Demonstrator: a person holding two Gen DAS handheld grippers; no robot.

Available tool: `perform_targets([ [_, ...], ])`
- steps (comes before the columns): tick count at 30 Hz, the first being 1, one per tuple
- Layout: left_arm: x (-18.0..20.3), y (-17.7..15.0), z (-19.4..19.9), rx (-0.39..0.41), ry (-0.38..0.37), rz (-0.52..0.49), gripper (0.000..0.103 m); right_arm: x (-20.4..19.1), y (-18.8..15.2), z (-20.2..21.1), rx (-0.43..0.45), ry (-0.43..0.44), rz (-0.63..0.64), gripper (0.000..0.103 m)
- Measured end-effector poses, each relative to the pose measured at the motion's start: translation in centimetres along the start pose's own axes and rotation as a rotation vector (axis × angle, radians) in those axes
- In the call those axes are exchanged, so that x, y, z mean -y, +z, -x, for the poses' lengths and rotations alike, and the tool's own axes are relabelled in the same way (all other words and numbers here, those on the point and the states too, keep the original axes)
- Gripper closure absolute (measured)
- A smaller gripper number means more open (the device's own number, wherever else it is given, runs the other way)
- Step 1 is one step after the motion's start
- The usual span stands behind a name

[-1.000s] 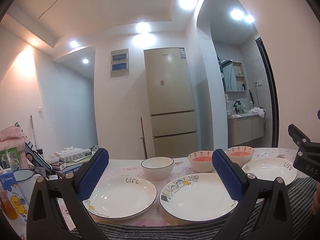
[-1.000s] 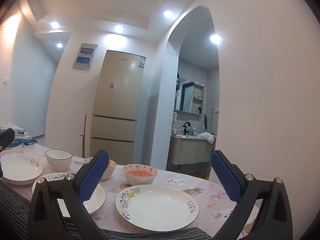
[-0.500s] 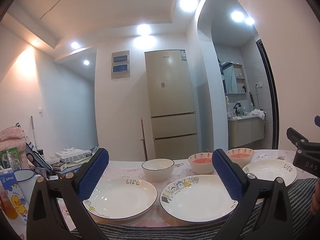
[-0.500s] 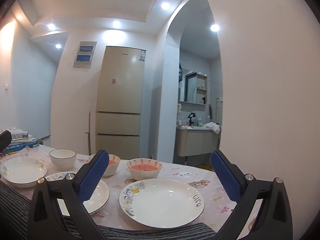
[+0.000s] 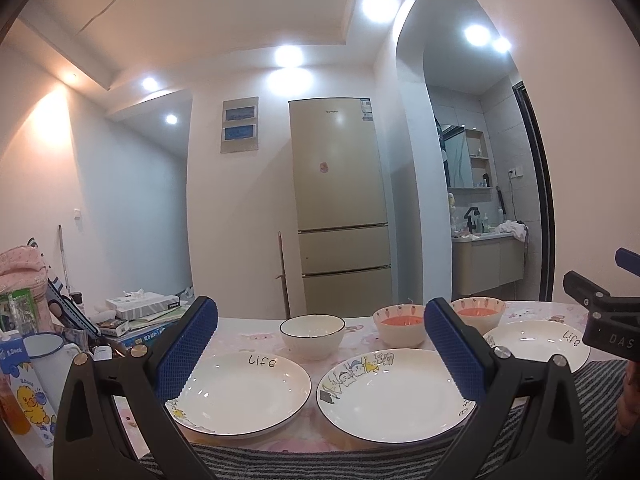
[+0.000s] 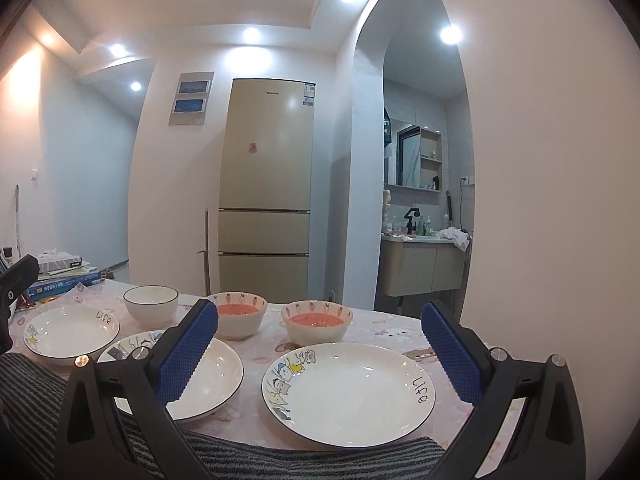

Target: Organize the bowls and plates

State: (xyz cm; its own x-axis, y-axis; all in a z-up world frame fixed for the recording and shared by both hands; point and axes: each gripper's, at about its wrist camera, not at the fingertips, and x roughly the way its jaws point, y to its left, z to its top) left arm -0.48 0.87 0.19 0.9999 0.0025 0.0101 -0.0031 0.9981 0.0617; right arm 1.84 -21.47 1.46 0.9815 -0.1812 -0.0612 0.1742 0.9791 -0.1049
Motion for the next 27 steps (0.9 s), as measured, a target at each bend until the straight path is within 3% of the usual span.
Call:
perform_targets([
  [6,0.1,0.0,-0.2,-0.012,0.029,-0.003,0.000,0.2,0.0,-0.3,-0.011,-0.007,-0.004,0.000],
  [18,-1.1,-0.1,-0.4,-0.022,0.003,0.060,0.000,0.5,-0.3,-0.2,-0.018,-0.014,-0.016,0.000],
  [27,-1.0,-0.1,-0.5,-0.028,0.001,0.066,0.000,-0.2,-0.1,0.4,0.026,-0.034,0.009,0.000],
])
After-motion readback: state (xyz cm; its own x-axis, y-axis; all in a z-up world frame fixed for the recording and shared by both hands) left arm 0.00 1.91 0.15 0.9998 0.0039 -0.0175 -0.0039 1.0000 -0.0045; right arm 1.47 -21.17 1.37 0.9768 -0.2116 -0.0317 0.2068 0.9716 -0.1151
